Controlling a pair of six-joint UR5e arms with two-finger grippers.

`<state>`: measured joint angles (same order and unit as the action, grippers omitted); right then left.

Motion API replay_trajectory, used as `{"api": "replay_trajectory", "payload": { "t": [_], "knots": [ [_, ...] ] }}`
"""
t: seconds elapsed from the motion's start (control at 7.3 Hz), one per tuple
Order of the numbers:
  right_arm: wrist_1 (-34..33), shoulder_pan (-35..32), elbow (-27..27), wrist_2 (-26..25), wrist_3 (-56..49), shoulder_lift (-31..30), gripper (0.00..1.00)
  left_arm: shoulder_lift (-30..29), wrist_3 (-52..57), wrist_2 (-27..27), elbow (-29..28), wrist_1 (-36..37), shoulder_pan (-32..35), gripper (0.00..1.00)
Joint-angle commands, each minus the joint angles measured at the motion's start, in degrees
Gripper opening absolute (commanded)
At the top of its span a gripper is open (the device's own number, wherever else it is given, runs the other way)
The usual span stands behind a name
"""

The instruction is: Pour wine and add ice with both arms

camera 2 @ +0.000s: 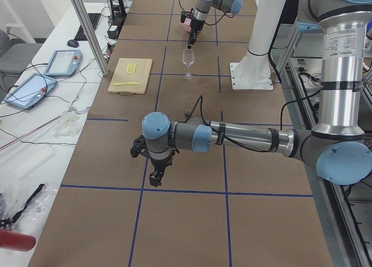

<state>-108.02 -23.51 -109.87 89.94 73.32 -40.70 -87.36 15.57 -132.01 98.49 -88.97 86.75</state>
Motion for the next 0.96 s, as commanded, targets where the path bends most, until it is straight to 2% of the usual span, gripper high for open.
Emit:
{"api": "replay_trajectory", "payload": {
  "t": [0.0,0.68,0.82],
  "knots": [
    [0.0,0.48,0.18,0.5,0.42,0.0,1.0,0.0,-0.02,0.0,0.04,-0.07,0.0,1.0],
    [-1.22,-0.82,-0.17,1.72,-1.24,-1.13,1.0,0.0,-0.11,0.52,0.3,-0.07,0.0,1.0],
    [-2.27,-4.83,-0.52,7.56,-4.47,-1.84,1.0,0.09,-0.11,0.53,-0.66,-0.07,0.0,1.0]
  ]
}}
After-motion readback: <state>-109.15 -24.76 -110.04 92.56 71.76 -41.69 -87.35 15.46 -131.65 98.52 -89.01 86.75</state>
